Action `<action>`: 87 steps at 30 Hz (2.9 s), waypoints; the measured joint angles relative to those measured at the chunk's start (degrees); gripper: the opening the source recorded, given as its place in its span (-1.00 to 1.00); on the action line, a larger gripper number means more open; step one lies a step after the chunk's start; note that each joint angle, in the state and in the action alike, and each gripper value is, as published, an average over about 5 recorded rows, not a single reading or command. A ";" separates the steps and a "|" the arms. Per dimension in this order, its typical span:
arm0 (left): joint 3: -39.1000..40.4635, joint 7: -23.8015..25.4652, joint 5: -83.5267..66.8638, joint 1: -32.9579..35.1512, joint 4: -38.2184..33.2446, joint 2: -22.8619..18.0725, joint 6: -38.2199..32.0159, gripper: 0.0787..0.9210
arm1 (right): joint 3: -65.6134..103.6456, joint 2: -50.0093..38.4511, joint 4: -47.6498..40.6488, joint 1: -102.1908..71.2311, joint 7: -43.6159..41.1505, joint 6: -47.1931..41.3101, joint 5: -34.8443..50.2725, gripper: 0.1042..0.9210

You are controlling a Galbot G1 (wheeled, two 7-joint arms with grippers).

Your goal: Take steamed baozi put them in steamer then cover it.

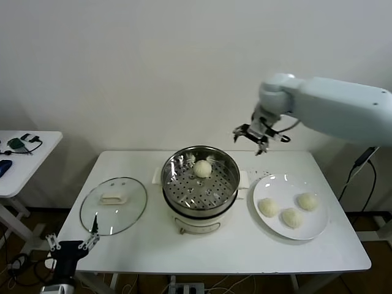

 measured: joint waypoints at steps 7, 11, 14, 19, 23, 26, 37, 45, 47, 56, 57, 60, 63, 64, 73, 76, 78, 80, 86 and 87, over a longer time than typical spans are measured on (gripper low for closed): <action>-0.27 -0.06 -0.02 0.74 -0.01 -0.02 -0.21 0.77 | 7.22 -5.47 -0.88 -11.63 0.33 -7.91 2.05 0.76; -0.48 -0.08 -0.01 1.13 0.01 -0.10 -0.32 0.77 | 12.18 -6.29 -2.75 -18.77 0.33 -10.14 1.21 0.76; -0.68 -0.10 -0.01 1.33 0.15 -0.17 -0.37 0.77 | 15.43 -6.03 -4.57 -23.42 0.30 -11.22 0.28 0.76; -0.89 -0.13 0.03 1.46 0.58 -0.22 -0.42 0.77 | 19.43 -4.48 -7.69 -29.21 0.19 -12.26 -0.93 0.76; -0.87 -0.13 0.11 1.18 0.95 -0.22 -0.39 0.77 | 21.85 -2.66 -10.28 -32.52 0.09 -12.57 -1.64 0.76; -0.83 -0.13 0.13 1.05 1.24 -0.22 -0.38 0.77 | 23.57 -1.20 -12.14 -34.58 0.15 -12.67 -2.08 0.76; -0.68 -0.11 0.35 0.91 1.68 -0.16 -0.33 0.77 | 27.20 3.67 -17.83 -38.54 -0.04 -12.48 -3.51 0.76; -0.67 -0.11 0.43 1.09 1.67 -0.19 -0.33 0.77 | 28.41 5.53 -20.21 -39.41 -0.77 -11.88 -4.27 0.67; -0.66 -0.11 0.44 1.12 1.64 -0.24 -0.33 0.77 | 28.54 5.65 -20.42 -39.47 -0.96 -11.83 -4.28 0.57; -0.66 -0.10 0.46 1.26 1.37 -0.33 -0.38 0.77 | 27.92 5.13 -20.18 -38.22 -1.02 -11.91 -3.24 0.38; -0.66 -0.10 0.46 1.31 1.33 -0.34 -0.39 0.77 | 27.56 4.89 -19.96 -37.64 -0.95 -11.91 -2.87 0.37; -0.57 -0.11 0.44 1.45 1.20 -0.36 -0.44 0.77 | 25.80 4.15 -19.23 -34.82 -0.76 -11.82 -1.14 0.37; -0.41 -0.10 0.39 1.53 1.02 -0.38 -0.50 0.77 | 22.65 3.80 -18.71 -30.25 -0.78 -11.48 1.59 0.37; -0.34 -0.10 0.37 1.55 0.95 -0.40 -0.51 0.77 | 21.26 3.81 -18.62 -28.32 -0.83 -11.31 2.73 0.37; 0.68 0.11 0.50 1.77 0.21 -0.52 -0.59 0.77 | 5.93 7.10 -16.82 -7.68 -1.32 -10.63 15.84 0.36; 1.10 0.13 0.62 1.98 0.06 -0.30 -0.76 0.77 | 2.25 9.41 -15.83 -2.48 -0.83 -11.22 20.72 0.36; 1.45 0.16 0.67 2.09 0.00 -0.16 -0.90 0.77 | 0.61 11.31 -15.20 -0.03 -0.20 -11.91 23.89 0.36; 1.84 0.20 0.74 2.12 -0.04 -0.13 -1.00 0.77 | -0.57 13.55 -14.75 1.79 0.62 -12.77 26.89 0.36; 2.70 0.41 0.88 1.88 -0.45 -0.45 -1.06 0.77 | -2.74 21.09 -14.27 4.19 3.25 -15.47 33.23 0.37; 2.75 0.41 0.88 1.82 -0.50 -0.48 -1.06 0.77 | -3.08 22.37 -14.20 4.29 3.63 -15.91 33.96 0.37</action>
